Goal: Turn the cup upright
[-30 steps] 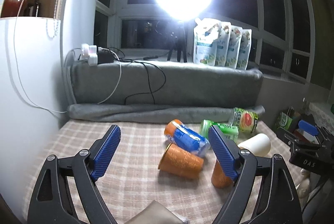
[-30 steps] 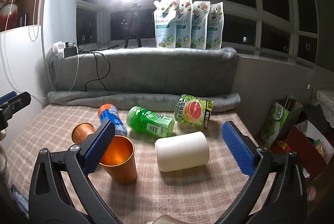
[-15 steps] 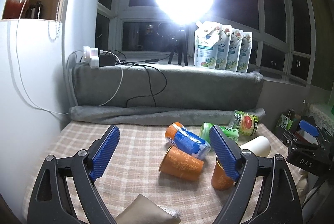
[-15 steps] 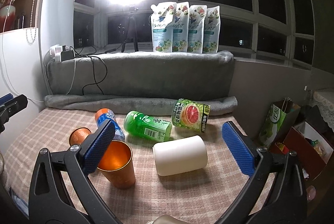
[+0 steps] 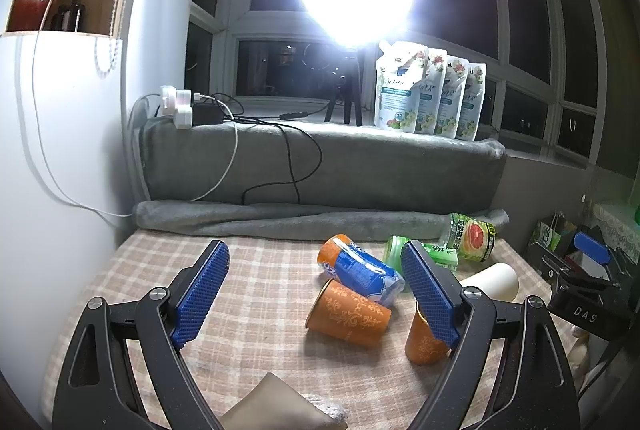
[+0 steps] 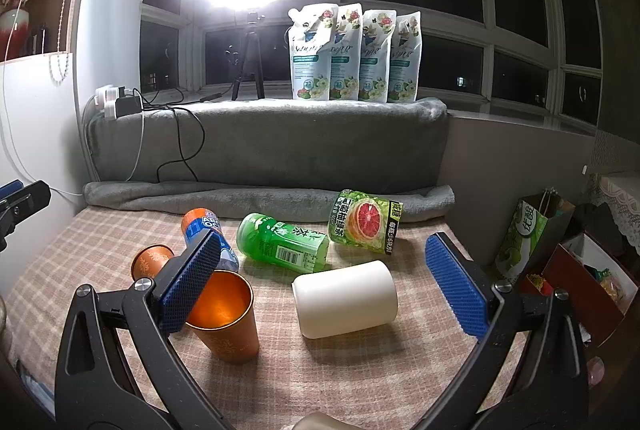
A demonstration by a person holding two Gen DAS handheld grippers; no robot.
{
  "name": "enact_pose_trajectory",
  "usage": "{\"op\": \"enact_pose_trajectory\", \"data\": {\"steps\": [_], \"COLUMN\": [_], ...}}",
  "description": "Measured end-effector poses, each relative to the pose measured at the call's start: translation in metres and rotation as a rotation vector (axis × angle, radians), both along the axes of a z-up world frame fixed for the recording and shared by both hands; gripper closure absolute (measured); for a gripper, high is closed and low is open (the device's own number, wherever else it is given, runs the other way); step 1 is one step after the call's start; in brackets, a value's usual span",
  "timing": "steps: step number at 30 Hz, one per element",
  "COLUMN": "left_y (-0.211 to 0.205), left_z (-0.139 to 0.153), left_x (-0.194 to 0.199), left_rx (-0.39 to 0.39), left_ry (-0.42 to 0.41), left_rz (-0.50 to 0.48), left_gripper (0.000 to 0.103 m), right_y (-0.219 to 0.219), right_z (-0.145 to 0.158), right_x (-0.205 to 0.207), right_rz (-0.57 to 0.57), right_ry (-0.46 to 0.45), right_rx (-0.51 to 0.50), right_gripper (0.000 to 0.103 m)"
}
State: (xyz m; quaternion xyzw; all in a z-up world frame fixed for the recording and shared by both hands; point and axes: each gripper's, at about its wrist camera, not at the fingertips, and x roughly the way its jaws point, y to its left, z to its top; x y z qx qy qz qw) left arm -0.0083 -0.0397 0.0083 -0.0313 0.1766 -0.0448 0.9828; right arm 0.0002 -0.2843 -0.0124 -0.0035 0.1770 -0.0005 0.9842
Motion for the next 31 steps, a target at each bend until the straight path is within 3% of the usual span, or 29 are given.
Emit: {"op": "enact_pose_trajectory", "data": {"steps": [31], "left_y": [0.0003], "left_z": [0.0003], "left_x": [-0.0003], "left_rx": [0.004], "left_ry": [-0.015], "left_rz": [0.014], "left_gripper": [0.015], "right_y": [0.0008], "right_z": [-0.0006], "right_x": [0.0005], "right_rz": [0.001], "right_ry": [0.002], "right_rx": [-0.002], "right_gripper": [0.0]}}
